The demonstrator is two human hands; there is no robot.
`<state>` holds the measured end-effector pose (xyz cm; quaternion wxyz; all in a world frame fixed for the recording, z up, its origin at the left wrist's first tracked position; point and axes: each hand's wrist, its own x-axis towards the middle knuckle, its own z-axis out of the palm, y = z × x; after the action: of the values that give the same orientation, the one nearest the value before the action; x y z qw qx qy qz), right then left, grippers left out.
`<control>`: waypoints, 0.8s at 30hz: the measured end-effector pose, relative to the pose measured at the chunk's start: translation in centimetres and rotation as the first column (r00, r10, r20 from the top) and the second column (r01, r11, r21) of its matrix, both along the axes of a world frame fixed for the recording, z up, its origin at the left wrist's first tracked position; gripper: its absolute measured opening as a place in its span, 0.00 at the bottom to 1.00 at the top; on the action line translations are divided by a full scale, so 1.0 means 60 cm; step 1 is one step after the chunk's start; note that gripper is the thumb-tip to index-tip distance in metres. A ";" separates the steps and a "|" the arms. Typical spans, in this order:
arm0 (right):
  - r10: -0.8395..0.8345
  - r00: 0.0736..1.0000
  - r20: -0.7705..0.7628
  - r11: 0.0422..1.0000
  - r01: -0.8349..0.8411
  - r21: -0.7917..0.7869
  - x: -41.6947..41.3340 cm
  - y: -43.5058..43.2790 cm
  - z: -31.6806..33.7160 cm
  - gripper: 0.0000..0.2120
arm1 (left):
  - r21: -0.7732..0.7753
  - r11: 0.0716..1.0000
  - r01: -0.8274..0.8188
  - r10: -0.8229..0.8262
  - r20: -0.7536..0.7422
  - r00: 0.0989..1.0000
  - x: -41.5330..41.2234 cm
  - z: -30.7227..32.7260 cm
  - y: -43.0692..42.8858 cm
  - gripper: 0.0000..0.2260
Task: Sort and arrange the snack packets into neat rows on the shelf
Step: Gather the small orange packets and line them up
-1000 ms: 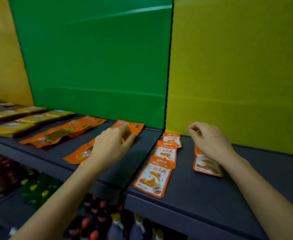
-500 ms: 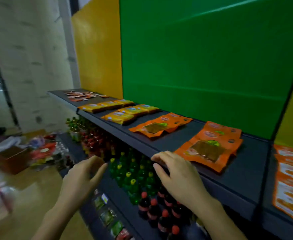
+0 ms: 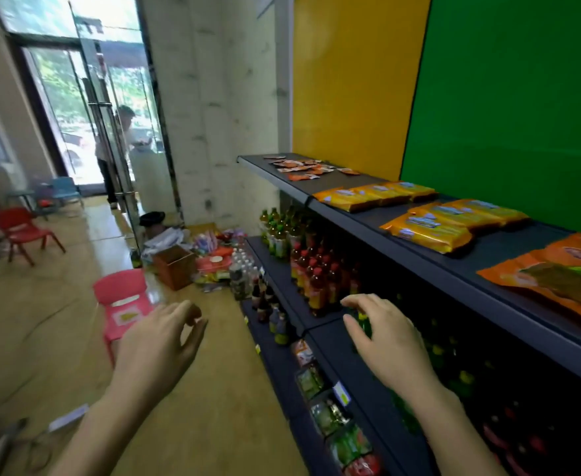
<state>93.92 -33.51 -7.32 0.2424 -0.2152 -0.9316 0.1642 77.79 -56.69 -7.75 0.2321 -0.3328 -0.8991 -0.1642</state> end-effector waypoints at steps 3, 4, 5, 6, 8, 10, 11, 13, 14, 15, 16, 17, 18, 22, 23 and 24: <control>-0.013 1.000 0.004 1.000 0.013 -0.006 -0.067 0.027 -0.005 0.13 | -0.004 1.000 -0.004 0.004 -0.011 1.000 -0.061 -0.007 0.012 0.05; -0.014 1.000 0.007 1.000 0.014 -0.014 -0.089 0.036 -0.011 0.12 | -0.003 1.000 -0.009 0.009 -0.007 1.000 -0.081 -0.013 0.018 0.05; -0.012 1.000 0.016 1.000 0.012 -0.016 -0.112 0.045 -0.019 0.12 | -0.002 1.000 -0.016 0.016 -0.005 1.000 -0.101 -0.020 0.024 0.05; -0.008 1.000 0.028 1.000 0.008 -0.016 -0.136 0.054 -0.027 0.12 | -0.012 1.000 -0.019 0.019 -0.001 1.000 -0.124 -0.027 0.031 0.06; 0.002 0.998 0.055 1.000 -0.001 -0.018 -0.184 0.074 -0.045 0.13 | -0.050 0.999 -0.014 0.014 0.005 1.000 -0.174 -0.041 0.048 0.07; 0.012 0.998 0.060 1.000 -0.012 -0.012 -0.234 0.095 -0.061 0.12 | -0.071 0.997 -0.017 0.018 0.011 1.000 -0.227 -0.054 0.064 0.08; 0.018 0.998 0.057 1.000 -0.017 -0.011 -0.261 0.107 -0.064 0.12 | -0.075 0.997 -0.020 0.021 0.016 1.000 -0.253 -0.059 0.072 0.08; 0.030 0.998 0.057 0.999 -0.029 -0.028 -0.327 0.135 -0.064 0.12 | -0.053 0.998 -0.040 0.041 0.020 0.999 -0.315 -0.067 0.092 0.06; 0.035 0.998 0.051 0.999 -0.033 -0.035 -0.362 0.147 -0.060 0.12 | -0.040 0.998 -0.057 0.057 0.019 0.998 -0.348 -0.067 0.103 0.05; 0.043 0.998 0.044 0.999 -0.042 -0.032 -0.396 0.159 -0.056 0.12 | -0.032 0.997 -0.069 0.069 0.016 0.997 -0.380 -0.064 0.113 0.05; 0.054 0.998 0.037 0.998 -0.054 -0.019 -0.429 0.169 -0.051 0.12 | -0.024 0.997 -0.075 0.075 0.004 0.997 -0.412 -0.060 0.121 0.05; 0.066 0.997 0.033 0.998 -0.066 -0.003 -0.462 0.179 -0.047 0.12 | -0.017 0.996 -0.087 0.086 -0.008 0.996 -0.441 -0.056 0.129 0.05; 0.078 0.997 0.026 0.997 -0.078 0.011 -0.497 0.190 -0.042 0.12 | -0.012 0.995 -0.102 0.102 -0.010 0.995 -0.471 -0.051 0.135 0.05; 0.111 0.994 0.003 0.994 -0.111 0.004 -0.604 0.216 -0.023 0.12 | -0.020 0.989 -0.146 0.147 0.056 0.988 -0.560 -0.043 0.152 0.06; 0.114 0.993 0.005 0.993 -0.114 0.002 -0.628 0.220 -0.021 0.12 | -0.027 0.988 -0.149 0.151 0.068 0.986 -0.581 -0.044 0.157 0.06; 0.119 0.993 0.009 0.993 -0.119 0.002 -0.651 0.224 -0.021 0.12 | -0.033 0.988 -0.148 0.150 0.081 0.985 -0.602 -0.046 0.162 0.06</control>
<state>54.85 -20.09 -8.57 0.2285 -0.1597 -0.9441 0.1761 41.69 -46.98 -10.51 0.2013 -0.2606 -0.9326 -0.1479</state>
